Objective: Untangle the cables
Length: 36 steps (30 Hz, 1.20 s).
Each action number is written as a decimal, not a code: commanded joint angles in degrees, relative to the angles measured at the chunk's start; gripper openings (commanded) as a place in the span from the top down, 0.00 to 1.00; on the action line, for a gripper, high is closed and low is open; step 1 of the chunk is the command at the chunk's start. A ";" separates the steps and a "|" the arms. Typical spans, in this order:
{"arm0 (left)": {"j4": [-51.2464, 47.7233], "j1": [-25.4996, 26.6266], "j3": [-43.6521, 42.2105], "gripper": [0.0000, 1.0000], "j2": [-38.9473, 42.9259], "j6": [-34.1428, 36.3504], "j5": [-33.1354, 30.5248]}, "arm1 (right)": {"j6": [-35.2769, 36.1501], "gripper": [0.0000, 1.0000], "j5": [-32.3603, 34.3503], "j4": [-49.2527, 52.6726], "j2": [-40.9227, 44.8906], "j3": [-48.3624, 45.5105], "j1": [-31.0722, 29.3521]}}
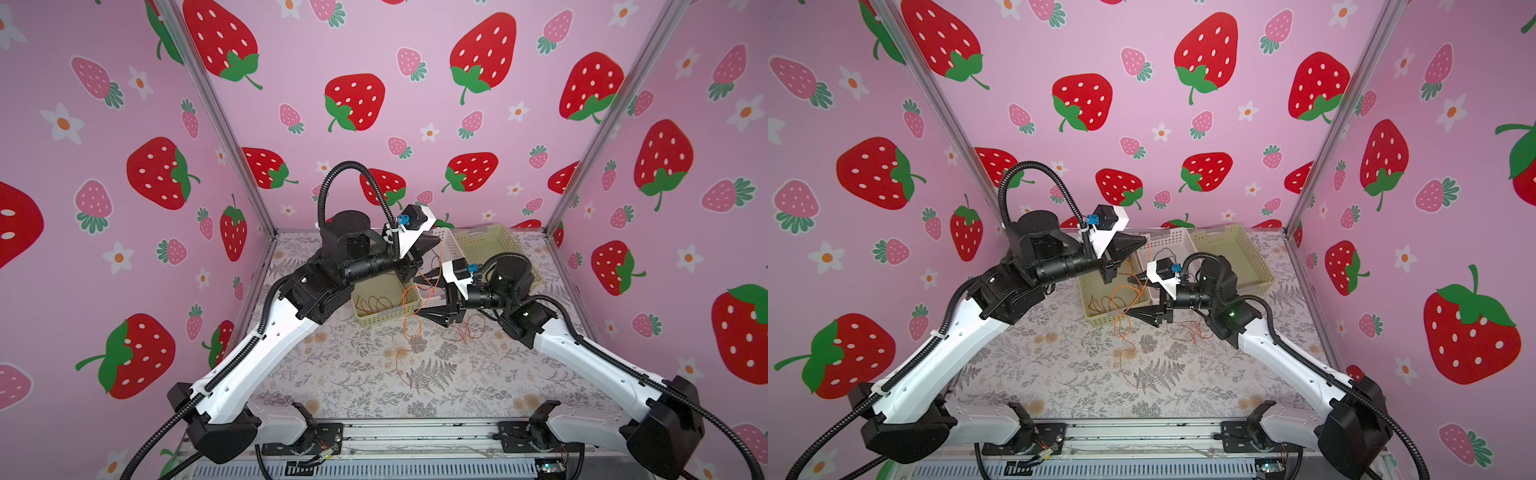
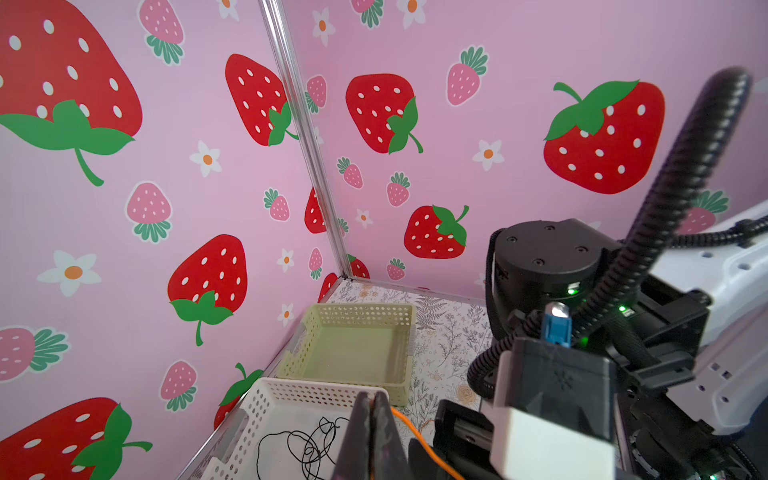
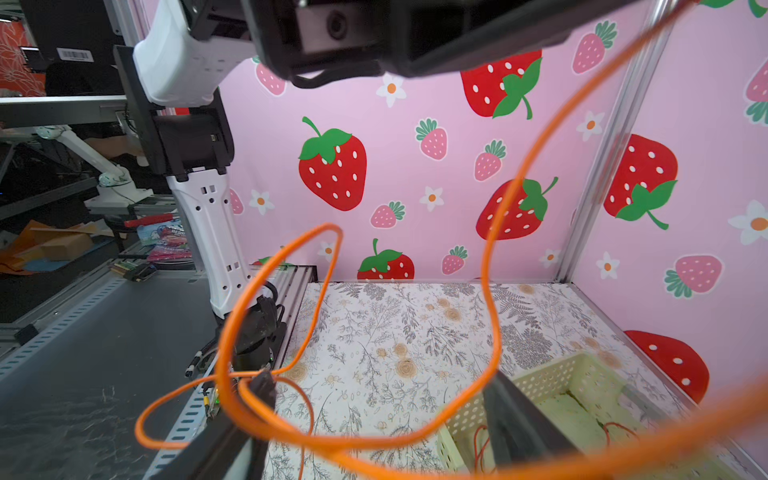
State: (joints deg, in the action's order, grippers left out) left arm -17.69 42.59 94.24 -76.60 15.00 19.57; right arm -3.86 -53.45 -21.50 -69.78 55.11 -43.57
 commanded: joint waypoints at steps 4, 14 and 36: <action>5.16 1.14 1.34 1.00 -0.80 1.46 0.89 | -3.44 0.23 -1.83 -5.58 -2.50 -0.88 -2.45; 5.22 1.23 0.25 1.00 0.84 3.63 -1.13 | -1.93 0.31 6.18 -4.98 2.61 -6.77 -1.57; 4.32 1.27 -0.33 1.00 0.91 3.58 -0.25 | 9.92 0.06 29.20 9.70 17.25 -7.30 4.93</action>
State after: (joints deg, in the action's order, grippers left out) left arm -14.13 43.68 94.19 -74.83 17.58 18.63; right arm 6.85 -16.80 -8.38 -53.58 45.56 -38.50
